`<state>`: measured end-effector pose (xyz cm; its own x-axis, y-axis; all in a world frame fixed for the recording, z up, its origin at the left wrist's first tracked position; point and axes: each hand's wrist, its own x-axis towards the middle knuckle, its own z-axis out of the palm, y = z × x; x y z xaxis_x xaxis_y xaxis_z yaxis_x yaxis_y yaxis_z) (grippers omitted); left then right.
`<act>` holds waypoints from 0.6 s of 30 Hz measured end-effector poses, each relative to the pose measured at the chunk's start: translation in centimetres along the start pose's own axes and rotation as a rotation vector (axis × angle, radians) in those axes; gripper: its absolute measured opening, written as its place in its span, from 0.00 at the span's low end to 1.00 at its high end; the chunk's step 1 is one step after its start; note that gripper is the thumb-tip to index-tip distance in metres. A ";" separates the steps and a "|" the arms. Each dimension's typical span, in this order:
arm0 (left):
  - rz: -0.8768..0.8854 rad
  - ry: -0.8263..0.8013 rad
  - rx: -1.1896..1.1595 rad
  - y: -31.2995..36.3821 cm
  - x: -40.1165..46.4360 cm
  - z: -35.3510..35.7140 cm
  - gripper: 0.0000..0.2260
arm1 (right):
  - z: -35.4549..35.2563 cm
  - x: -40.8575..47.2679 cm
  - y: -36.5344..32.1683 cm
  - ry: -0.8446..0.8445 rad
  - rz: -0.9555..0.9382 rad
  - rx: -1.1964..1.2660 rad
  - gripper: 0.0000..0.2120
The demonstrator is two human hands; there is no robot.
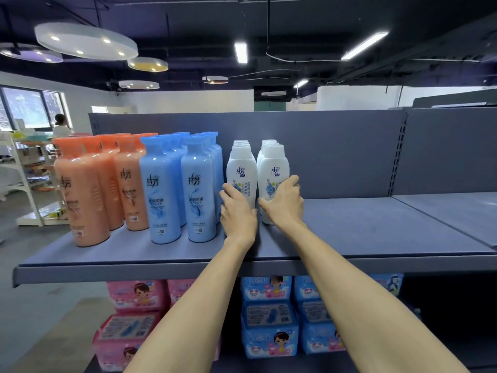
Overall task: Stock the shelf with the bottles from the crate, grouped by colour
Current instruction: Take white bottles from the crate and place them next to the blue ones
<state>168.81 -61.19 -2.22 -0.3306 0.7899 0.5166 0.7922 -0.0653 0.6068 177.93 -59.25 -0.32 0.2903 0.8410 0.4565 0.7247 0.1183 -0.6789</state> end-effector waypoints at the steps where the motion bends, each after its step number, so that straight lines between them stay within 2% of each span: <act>1: -0.003 -0.011 -0.010 0.0 -0.1 -0.1 0.37 | -0.1 0.0 -0.1 -0.006 0.004 0.002 0.32; 4: 0.011 -0.068 -0.006 -0.3 -1.2 -0.5 0.45 | -0.8 -0.3 -0.1 -0.049 0.008 0.035 0.34; 6: 0.041 -0.073 0.020 -0.5 -2.3 -1.1 0.44 | -1.6 -0.8 0.1 -0.076 0.017 0.065 0.37; 12: 0.171 -0.071 0.061 0.0 -4.7 -5.3 0.28 | -5.2 -4.2 0.4 -0.088 -0.029 -0.003 0.34; 18: 0.263 -0.137 0.075 -0.3 -7.7 -11.2 0.21 | -8.8 -8.5 -0.5 -0.126 -0.123 -0.044 0.29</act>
<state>165.41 -74.07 0.36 -0.0410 0.8269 0.5608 0.8790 -0.2370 0.4138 180.57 -71.11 1.23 0.1196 0.8813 0.4571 0.7776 0.2032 -0.5951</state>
